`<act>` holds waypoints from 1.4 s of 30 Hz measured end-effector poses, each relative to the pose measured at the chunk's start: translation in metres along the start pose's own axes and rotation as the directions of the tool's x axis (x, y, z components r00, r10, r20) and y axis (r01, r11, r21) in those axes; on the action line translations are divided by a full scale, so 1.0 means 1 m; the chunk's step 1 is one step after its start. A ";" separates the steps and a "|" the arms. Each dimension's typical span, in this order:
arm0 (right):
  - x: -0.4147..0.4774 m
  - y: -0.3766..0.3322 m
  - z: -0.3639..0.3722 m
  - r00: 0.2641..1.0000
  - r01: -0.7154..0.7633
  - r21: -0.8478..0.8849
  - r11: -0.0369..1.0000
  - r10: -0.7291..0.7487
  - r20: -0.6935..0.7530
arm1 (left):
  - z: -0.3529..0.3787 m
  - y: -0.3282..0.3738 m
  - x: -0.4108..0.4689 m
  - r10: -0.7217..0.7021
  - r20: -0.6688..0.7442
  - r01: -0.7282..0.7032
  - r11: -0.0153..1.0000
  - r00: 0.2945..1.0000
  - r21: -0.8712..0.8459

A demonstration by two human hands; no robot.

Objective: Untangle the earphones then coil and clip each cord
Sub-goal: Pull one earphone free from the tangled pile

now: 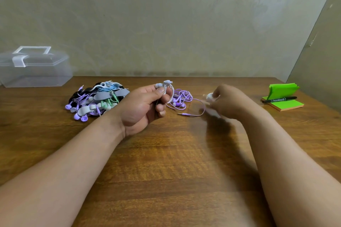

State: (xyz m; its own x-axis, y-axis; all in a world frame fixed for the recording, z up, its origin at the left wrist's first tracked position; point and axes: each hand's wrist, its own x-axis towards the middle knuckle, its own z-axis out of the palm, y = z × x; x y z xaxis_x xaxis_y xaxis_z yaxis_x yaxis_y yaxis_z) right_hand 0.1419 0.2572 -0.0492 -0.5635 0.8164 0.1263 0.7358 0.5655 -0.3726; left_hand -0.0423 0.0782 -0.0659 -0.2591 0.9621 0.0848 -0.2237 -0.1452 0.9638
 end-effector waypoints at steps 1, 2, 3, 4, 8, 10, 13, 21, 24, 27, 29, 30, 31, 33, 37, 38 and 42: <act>-0.002 0.000 -0.005 0.999 0.000 0.171 0.985 0.008 -0.047 | -0.001 0.001 -0.001 -0.004 0.020 0.005 0.999 1.000 -0.046; -0.004 -0.003 -0.010 0.998 0.013 0.404 0.914 0.014 -0.064 | 0.000 0.002 -0.001 -0.003 0.031 0.005 0.996 1.000 -0.087; -0.007 -0.009 -0.016 0.999 0.021 0.641 0.768 0.005 -0.039 | 0.000 0.004 -0.002 0.005 0.036 0.000 0.993 0.999 -0.120; -0.012 -0.018 -0.019 0.999 0.003 0.826 0.564 -0.038 0.022 | 0.001 0.005 -0.002 0.015 0.036 -0.010 0.990 0.999 -0.142; -0.029 -0.060 -0.003 0.904 -0.192 0.958 0.212 -0.343 0.257 | 0.002 0.011 -0.001 0.069 0.013 -0.066 0.988 0.998 -0.142; -0.036 -0.074 0.008 0.882 -0.242 0.948 0.206 -0.362 0.303 | 0.001 0.011 0.000 0.094 -0.020 -0.096 0.988 0.995 -0.121; -0.041 -0.081 0.014 0.884 -0.314 0.943 0.112 -0.328 0.334 | 0.003 0.012 0.000 0.125 -0.084 -0.132 0.987 0.989 -0.090; -0.045 -0.083 0.014 0.853 -0.407 0.913 0.025 -0.346 0.390 | 0.007 0.013 -0.003 0.164 -0.161 -0.171 0.985 0.973 -0.028; -0.044 -0.082 0.014 0.858 -0.402 0.915 0.027 -0.338 0.386 | 0.007 0.011 -0.003 0.179 -0.151 -0.179 0.984 0.972 0.018; -0.043 -0.080 0.014 0.861 -0.388 0.921 0.033 -0.344 0.375 | 0.005 0.011 -0.003 0.209 -0.140 -0.200 0.977 0.968 0.076; -0.041 -0.079 0.015 0.862 -0.383 0.923 0.038 -0.344 0.372 | 0.005 0.010 -0.003 0.235 -0.140 -0.217 0.967 0.962 0.131; -0.041 -0.079 0.015 0.863 -0.377 0.925 0.051 -0.343 0.371 | 0.006 0.010 -0.004 0.253 -0.139 -0.227 0.958 0.958 0.175; -0.040 -0.079 0.016 0.866 -0.365 0.928 0.070 -0.341 0.366 | 0.008 0.009 -0.004 0.269 -0.139 -0.234 0.946 0.953 0.222; -0.038 -0.078 0.017 0.878 -0.325 0.940 0.101 -0.338 0.340 | 0.013 0.005 -0.003 0.285 -0.155 -0.234 0.930 0.946 0.284; -0.040 -0.082 0.024 0.943 -0.132 0.967 0.219 -0.272 0.190 | 0.017 0.003 0.000 0.297 -0.161 -0.233 0.915 0.941 0.330; -0.042 -0.083 0.025 0.956 -0.072 0.957 0.280 -0.255 0.147 | 0.017 0.002 0.000 0.304 -0.148 -0.236 0.905 0.941 0.355; -0.046 -0.082 0.020 0.962 -0.028 0.933 0.359 -0.244 0.122 | 0.021 0.000 0.000 0.308 -0.094 -0.252 0.889 0.947 0.382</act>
State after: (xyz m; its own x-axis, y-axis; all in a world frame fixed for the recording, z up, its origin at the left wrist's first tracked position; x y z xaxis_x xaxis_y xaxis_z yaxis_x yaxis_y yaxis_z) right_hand 0.1002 0.1712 -0.0428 -0.7672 0.6335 0.1001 -0.0711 0.0711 -0.9949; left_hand -0.0228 0.0825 -0.0603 -0.4026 0.8442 0.3538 0.2253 -0.2832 0.9322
